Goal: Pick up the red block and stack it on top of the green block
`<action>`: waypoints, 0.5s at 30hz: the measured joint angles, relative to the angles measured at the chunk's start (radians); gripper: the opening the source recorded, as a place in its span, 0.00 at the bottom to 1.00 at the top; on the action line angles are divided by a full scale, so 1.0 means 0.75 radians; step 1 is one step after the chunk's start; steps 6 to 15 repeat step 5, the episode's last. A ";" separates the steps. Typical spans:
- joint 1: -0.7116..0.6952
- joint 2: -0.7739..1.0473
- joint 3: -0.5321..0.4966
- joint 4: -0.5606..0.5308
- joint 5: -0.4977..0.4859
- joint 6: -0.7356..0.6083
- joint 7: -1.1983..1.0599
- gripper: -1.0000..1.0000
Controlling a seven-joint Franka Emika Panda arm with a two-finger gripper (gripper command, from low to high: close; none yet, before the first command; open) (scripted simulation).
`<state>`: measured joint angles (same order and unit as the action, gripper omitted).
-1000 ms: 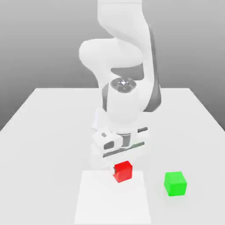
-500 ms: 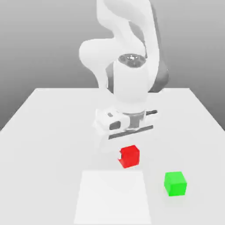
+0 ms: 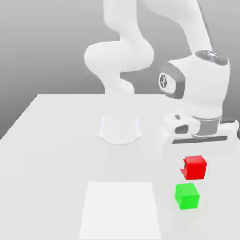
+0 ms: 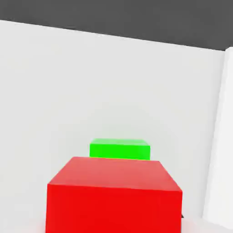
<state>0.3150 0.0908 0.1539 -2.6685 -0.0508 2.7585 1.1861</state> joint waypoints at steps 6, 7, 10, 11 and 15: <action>0.009 0.088 -0.017 0.004 -0.033 0.082 0.026 1.00; 0.009 0.088 -0.017 0.004 -0.033 0.082 0.026 1.00; 0.009 0.088 -0.017 0.004 -0.033 0.082 0.026 1.00; 0.009 0.088 -0.017 0.004 -0.033 0.082 0.026 1.00; 0.009 0.088 -0.017 0.004 -0.033 0.082 0.026 1.00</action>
